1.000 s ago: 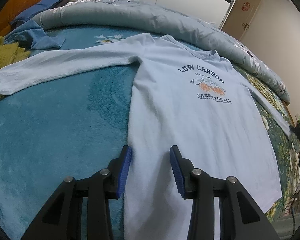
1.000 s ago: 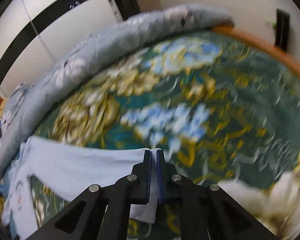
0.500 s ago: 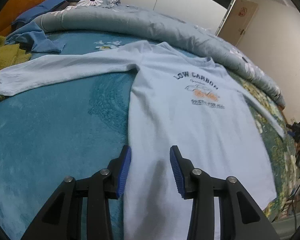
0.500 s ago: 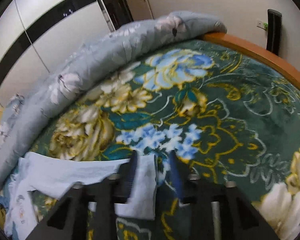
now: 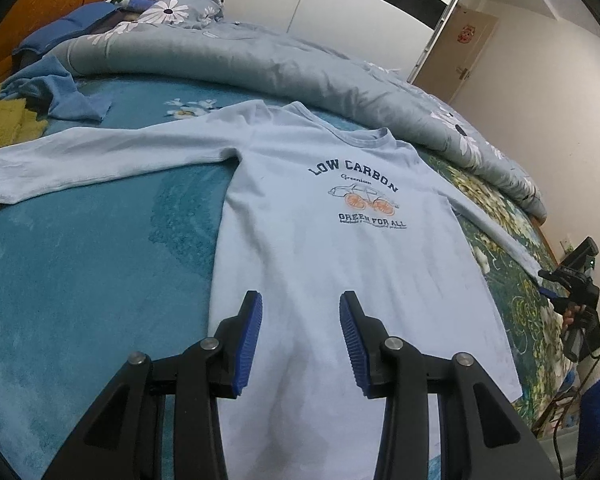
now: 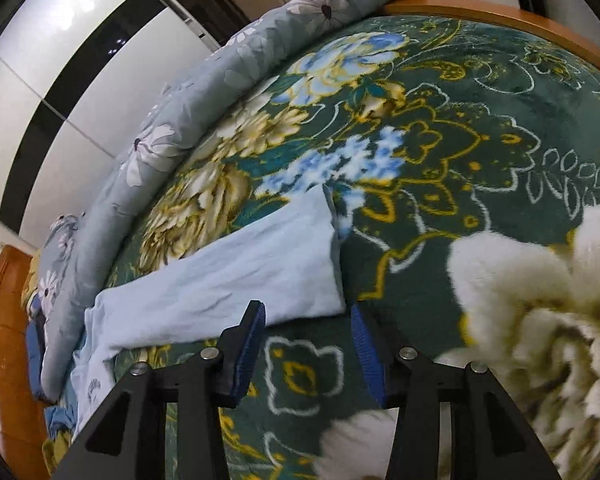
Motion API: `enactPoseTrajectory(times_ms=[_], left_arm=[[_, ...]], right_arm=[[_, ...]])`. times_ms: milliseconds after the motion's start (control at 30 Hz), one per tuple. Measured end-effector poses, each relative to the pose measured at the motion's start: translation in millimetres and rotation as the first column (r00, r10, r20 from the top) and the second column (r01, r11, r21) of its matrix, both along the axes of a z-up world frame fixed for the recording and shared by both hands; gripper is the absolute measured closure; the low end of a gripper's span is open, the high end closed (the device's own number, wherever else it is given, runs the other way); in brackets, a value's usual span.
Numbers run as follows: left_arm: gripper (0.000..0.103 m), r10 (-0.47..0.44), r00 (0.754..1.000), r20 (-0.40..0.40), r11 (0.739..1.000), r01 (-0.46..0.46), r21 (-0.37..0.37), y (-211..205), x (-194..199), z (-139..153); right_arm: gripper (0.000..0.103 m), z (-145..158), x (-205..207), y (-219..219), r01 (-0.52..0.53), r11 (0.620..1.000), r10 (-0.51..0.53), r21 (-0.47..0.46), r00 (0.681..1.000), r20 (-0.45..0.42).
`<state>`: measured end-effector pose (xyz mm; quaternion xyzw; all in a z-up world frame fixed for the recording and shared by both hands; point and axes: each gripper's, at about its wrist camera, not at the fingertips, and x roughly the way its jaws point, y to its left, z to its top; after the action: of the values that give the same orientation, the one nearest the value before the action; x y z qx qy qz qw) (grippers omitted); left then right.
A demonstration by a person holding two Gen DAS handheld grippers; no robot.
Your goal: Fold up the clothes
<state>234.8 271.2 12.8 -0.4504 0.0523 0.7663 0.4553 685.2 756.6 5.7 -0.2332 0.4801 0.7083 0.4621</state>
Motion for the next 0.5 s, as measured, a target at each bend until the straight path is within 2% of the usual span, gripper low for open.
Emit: enactPoseTrajectory(times_ms=[100,167,200,233,400,500], left_arm=[[0.061,0.0,1.0,-0.007,1.0,0.0,0.001,0.7,-1.7,-1.7],[0.061,0.003,1.0,-0.001,1.0,-0.003,-0.004,0.1,-4.7,-4.9],[0.061,0.007,1.0,0.002,1.0,-0.007,-0.004,-1.4,-6.5,-6.3],[0.061,0.012,1.0,0.005,1.0,-0.012,-0.004,-2.8,-8.2,-7.7],[0.061,0.037,0.999,0.02,0.999,-0.037,0.007,-11.9,-20.4,-12.7],[0.061,0.05,0.998,0.034,0.999,-0.051,0.017,-17.8,-29.2,-14.9]], right_arm=[[0.056,-2.6,-4.9,3.4,0.054,0.998,-0.054,0.007,0.998,-0.018],[0.066,-1.6,-7.3,4.7,0.084,0.996,-0.083,0.027,0.996,-0.031],[0.086,0.6,-8.7,5.6,0.091,0.995,-0.09,0.035,0.996,-0.029],[0.096,3.7,-10.5,6.4,0.094,0.995,-0.093,0.045,0.995,-0.026],[0.096,35.0,-27.3,3.2,0.067,0.987,-0.074,0.145,0.996,0.042],[0.096,69.8,-57.9,-8.4,-0.015,0.974,-0.005,0.227,0.996,0.086]])
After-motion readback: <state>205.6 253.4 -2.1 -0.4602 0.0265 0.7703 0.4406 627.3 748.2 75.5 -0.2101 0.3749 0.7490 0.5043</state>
